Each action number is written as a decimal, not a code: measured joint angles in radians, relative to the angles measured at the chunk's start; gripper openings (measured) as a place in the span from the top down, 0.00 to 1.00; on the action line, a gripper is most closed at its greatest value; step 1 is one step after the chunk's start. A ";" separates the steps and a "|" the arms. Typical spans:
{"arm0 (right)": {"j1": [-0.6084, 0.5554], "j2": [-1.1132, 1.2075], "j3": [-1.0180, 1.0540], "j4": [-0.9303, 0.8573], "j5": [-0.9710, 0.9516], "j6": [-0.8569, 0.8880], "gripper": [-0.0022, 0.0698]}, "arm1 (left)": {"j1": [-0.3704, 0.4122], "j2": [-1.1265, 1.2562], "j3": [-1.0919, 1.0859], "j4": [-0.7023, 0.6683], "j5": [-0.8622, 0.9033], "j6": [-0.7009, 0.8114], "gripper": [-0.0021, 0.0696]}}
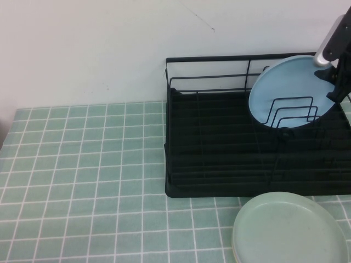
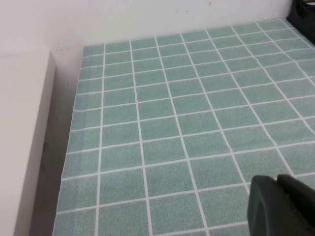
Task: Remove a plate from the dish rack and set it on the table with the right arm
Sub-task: Grasp the plate from the shelf
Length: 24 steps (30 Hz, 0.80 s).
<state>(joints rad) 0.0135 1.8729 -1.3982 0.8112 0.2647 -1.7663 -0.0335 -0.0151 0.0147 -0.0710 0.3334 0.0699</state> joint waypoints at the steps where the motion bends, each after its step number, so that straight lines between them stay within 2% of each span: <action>1: 0.000 0.007 0.000 0.009 -0.005 -0.014 0.40 | 0.000 0.000 0.000 0.000 0.000 0.000 0.98; 16: 0.000 0.059 0.000 0.068 -0.043 -0.060 0.41 | 0.000 0.000 0.000 0.000 0.000 0.000 0.98; 19: 0.000 0.059 -0.002 0.075 -0.043 -0.060 0.48 | 0.000 0.000 0.000 0.000 0.000 0.000 0.98; 22: 0.000 0.059 -0.004 0.079 -0.049 -0.061 0.61 | 0.000 0.000 0.000 0.000 0.000 0.000 0.98; 24: 0.000 0.059 -0.007 0.080 -0.052 -0.068 0.73 | 0.000 0.000 0.000 0.000 0.000 0.000 0.98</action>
<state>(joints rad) 0.0135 1.9323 -1.4051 0.8908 0.2130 -1.8340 -0.0335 -0.0151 0.0147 -0.0710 0.3334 0.0699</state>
